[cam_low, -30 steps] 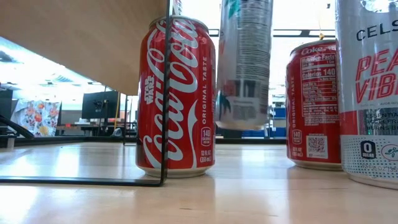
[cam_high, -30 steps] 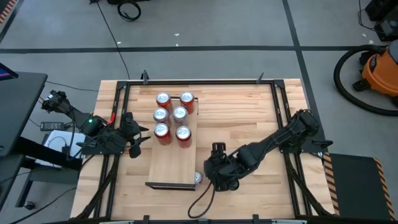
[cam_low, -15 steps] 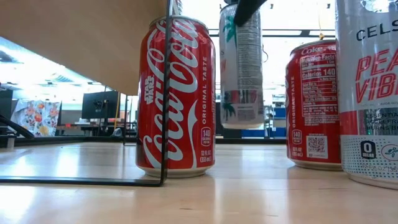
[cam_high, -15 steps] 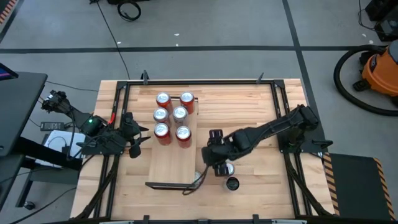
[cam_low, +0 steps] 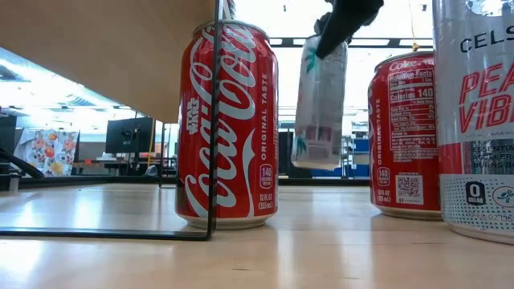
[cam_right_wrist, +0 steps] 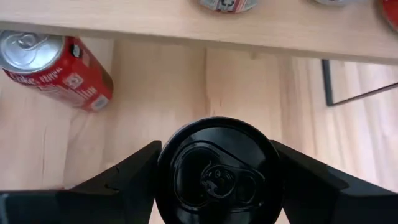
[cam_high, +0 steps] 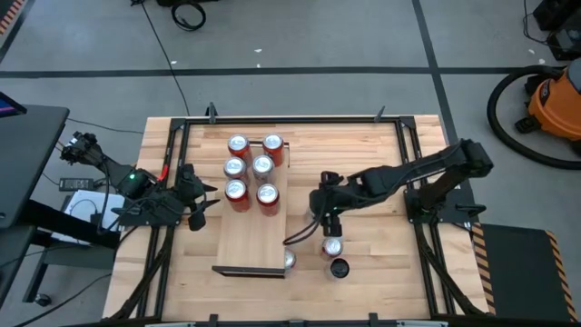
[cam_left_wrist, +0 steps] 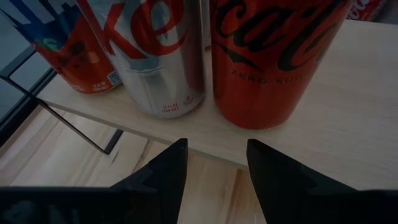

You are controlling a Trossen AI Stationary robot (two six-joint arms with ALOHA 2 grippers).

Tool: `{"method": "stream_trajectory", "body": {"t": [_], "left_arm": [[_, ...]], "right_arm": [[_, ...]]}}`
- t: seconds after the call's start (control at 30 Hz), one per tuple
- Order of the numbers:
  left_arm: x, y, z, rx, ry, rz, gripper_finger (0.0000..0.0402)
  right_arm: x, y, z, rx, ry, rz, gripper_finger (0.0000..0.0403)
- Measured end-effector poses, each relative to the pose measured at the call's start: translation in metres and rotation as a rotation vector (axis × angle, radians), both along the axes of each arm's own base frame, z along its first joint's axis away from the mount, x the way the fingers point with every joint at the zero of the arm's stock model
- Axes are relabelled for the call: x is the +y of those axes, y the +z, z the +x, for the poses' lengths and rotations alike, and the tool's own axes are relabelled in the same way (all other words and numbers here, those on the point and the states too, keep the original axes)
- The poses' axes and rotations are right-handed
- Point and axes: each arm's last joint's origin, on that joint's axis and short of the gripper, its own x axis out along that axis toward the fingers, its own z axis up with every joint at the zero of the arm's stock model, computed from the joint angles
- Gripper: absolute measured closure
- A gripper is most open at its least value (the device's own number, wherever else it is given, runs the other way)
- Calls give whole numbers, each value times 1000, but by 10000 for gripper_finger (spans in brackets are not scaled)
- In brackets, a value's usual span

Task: Place canned beverage on shelf
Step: Put the left white yellow soda can on the shelf

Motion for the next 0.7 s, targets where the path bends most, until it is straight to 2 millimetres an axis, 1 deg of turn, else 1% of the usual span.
{"method": "stream_trajectory", "body": {"t": [0.1,0.2,0.43,0.7], "left_arm": [[0,0,0,-2,1,-1,224],[0,0,0,-4,1,-2,224],[0,1,1,-12,7,-13,224],[0,1,1,-12,9,-16,224]], "right_arm": [[-5,-13,-9,13,-9,6,122],[-9,-21,-15,34,-29,9,122],[-15,-22,-14,38,-55,12,118],[-26,-23,-13,49,-97,33,88]]}}
